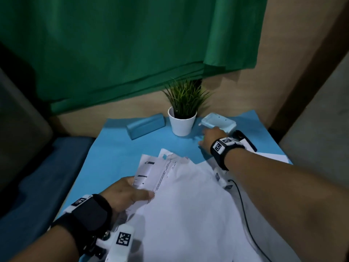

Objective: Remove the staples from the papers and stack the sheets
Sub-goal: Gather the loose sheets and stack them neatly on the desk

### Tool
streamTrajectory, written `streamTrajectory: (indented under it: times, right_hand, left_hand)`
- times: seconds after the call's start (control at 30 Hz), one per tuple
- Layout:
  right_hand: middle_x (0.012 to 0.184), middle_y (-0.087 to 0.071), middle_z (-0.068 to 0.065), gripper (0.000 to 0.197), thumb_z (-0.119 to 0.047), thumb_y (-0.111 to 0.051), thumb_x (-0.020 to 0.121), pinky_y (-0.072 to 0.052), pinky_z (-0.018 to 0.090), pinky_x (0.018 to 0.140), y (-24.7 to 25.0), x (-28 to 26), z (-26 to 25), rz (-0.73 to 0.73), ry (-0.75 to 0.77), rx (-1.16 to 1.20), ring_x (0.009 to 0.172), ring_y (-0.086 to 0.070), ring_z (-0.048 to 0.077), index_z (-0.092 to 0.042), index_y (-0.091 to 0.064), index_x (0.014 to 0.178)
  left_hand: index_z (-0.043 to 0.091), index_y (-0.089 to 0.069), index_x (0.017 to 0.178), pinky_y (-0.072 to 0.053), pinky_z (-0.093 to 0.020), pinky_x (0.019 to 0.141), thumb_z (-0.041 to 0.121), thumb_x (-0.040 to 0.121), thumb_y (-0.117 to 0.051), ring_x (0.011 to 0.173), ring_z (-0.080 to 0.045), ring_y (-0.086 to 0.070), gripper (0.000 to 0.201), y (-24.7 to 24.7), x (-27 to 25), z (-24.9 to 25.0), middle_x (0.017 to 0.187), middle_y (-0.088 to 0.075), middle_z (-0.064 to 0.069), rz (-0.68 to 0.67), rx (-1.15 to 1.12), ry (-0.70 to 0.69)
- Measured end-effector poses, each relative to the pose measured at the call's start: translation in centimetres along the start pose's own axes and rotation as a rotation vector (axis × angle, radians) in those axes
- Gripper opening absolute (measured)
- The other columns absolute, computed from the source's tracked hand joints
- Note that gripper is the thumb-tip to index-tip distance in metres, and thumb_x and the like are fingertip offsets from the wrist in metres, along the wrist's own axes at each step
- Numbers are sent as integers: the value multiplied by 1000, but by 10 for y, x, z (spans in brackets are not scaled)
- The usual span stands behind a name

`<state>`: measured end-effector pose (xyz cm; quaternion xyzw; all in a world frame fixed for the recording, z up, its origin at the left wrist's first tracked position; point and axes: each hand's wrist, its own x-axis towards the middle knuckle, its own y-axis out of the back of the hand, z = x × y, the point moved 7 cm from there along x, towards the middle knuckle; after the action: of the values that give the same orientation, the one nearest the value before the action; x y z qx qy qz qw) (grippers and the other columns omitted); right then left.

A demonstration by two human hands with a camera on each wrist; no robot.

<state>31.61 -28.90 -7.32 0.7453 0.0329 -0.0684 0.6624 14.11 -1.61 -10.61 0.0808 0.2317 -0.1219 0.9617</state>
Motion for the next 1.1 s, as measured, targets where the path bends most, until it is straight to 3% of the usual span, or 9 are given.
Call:
streamTrajectory:
  times: [0.13, 0.27, 0.47, 0.57, 0.63, 0.77, 0.87, 1.0, 1.1]
  right_hand:
    - [143, -38, 14, 49, -35, -54, 94, -39, 40, 105, -10, 20, 7, -38, -102, -97, 129, -43, 35, -21, -44, 140]
    - [137, -54, 12, 37, -19, -50, 97, -42, 38, 105, -4, 22, 16, -18, -36, -120, 126, -49, 33, -15, -54, 134]
    - [106, -64, 4, 67, -21, -83, 72, -45, 27, 76, 47, -25, -8, 59, 127, 356, 94, -60, 22, -23, -52, 131]
    - [89, -64, -4, 38, -27, -86, 65, -47, 27, 72, 40, -73, -37, -55, 244, 261, 86, -61, 18, -21, -66, 98]
    - [83, -60, -5, 25, -29, -80, 67, -40, 26, 63, 12, -99, -53, -121, 308, 100, 81, -57, 18, -25, -60, 81]
    - [80, -57, -4, 40, -38, -83, 64, -36, 26, 55, -34, -112, -60, -209, 345, 91, 76, -52, 18, -26, -45, 69]
    - [77, -56, -3, 40, -37, -78, 70, -41, 31, 61, -38, -115, -59, -174, 383, 111, 75, -53, 22, -26, -40, 67]
    - [71, -57, -4, 42, -35, -83, 64, -38, 31, 56, -31, -114, -50, -129, 312, 220, 68, -52, 20, -22, -43, 69]
    - [82, -61, -3, 51, -38, -88, 59, -46, 33, 64, -27, -110, -46, -154, 273, 316, 74, -56, 18, -26, -49, 89]
  left_hand:
    - [-5, -72, 107, -50, -56, 100, 20, 54, -91, 102, -45, -69, 62, 10, 5, -9, 111, -71, -31, -11, -104, 35]
    - [-5, -71, 109, -52, -54, 97, 21, 49, -95, 103, -45, -68, 70, 14, 9, -15, 113, -69, -31, -41, -146, 48]
    - [-1, -69, 107, -57, -45, 85, 8, 63, -80, 88, -32, -71, 46, 20, 13, -11, 103, -76, -21, 9, -74, 15]
    - [4, -67, 98, -54, -26, 68, 7, 70, -82, 74, -19, -69, 31, 29, 19, 4, 85, -76, -5, 85, 54, -21]
    - [1, -67, 96, -51, -30, 72, 23, 62, -85, 79, -24, -65, 44, 31, 27, 18, 86, -72, -10, 135, 89, -27]
    - [14, -61, 120, -46, -30, 87, 50, 64, -78, 104, -27, -61, 68, 19, 51, 62, 115, -62, -9, 342, 720, -97]
    - [20, -44, 144, -47, -40, 102, 52, 71, -79, 125, -31, -53, 86, -23, 76, 82, 138, -50, -10, 232, 1127, -238]
    - [23, -55, 130, -52, -36, 89, 53, 69, -80, 112, -31, -60, 72, -45, 101, 67, 124, -62, -6, 90, 1191, -74]
    - [19, -68, 112, -56, -38, 88, 43, 70, -81, 102, -29, -66, 51, -47, 102, 71, 110, -71, -5, 49, 1202, -57]
